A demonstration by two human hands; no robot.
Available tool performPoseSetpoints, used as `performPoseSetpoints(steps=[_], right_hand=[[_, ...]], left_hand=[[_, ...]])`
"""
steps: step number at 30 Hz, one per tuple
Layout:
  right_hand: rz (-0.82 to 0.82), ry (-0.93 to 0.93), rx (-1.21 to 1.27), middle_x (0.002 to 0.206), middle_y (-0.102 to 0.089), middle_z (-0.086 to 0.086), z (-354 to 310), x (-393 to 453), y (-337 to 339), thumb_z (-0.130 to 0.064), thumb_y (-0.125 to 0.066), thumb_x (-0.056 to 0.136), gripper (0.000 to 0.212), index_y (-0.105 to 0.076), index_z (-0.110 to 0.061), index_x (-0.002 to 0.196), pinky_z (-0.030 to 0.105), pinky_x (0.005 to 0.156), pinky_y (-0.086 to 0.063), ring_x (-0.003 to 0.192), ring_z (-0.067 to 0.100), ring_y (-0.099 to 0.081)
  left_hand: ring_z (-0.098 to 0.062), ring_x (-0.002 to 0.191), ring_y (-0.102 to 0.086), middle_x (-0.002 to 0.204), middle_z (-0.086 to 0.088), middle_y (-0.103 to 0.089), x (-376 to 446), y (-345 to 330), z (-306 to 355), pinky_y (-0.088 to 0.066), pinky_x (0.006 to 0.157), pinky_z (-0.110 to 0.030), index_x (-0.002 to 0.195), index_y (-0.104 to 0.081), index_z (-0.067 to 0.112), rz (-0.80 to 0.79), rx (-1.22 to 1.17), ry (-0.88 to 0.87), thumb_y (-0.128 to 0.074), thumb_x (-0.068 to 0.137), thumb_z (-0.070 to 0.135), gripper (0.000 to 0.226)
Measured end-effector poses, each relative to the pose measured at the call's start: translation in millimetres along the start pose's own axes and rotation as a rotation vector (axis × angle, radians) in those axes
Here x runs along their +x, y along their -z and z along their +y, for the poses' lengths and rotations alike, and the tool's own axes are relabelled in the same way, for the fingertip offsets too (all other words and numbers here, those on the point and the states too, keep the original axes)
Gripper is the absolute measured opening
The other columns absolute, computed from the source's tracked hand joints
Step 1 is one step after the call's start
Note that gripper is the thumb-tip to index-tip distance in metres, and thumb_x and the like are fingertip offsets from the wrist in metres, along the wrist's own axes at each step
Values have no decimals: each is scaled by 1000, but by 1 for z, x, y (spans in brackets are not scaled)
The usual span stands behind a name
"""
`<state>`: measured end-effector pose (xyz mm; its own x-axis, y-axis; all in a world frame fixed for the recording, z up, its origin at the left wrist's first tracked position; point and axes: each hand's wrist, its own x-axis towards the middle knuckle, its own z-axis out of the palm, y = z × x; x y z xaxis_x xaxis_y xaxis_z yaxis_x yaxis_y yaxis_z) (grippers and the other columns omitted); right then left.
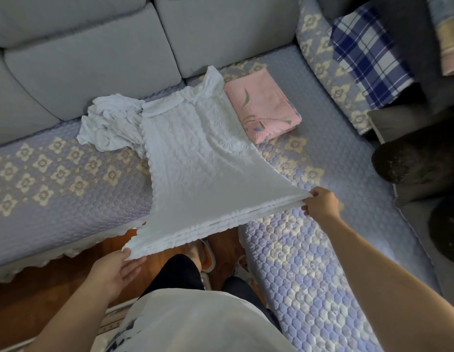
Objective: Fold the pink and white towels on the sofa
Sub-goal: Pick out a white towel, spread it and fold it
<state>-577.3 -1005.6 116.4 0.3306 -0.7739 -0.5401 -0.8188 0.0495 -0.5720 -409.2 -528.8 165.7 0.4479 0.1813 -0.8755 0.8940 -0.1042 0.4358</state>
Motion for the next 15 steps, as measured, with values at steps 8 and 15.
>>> performPoseSetpoints(steps=[8, 15], right_hand=[[-383, -201, 558, 96, -75, 11, -1, 2, 13, 11, -56, 92, 27, -73, -6, 105, 28, 70, -59, 80, 18, -70], [171, -189, 346, 75, -68, 3, -8, -7, -11, 7, -50, 87, 35, -73, -18, 94, 28, 52, -49, 63, 21, -61]], left_hand=[[-27, 100, -71, 116, -13, -71, -2, 6, 4, -53, 83, -41, 133, -56, 8, -46, -46, -23, -56, 101, 10, 32], [-28, 91, -74, 110, -16, -73, 2, 5, -9, -57, 73, -40, 125, -56, 6, 0, 62, 68, -56, 101, 10, 25]])
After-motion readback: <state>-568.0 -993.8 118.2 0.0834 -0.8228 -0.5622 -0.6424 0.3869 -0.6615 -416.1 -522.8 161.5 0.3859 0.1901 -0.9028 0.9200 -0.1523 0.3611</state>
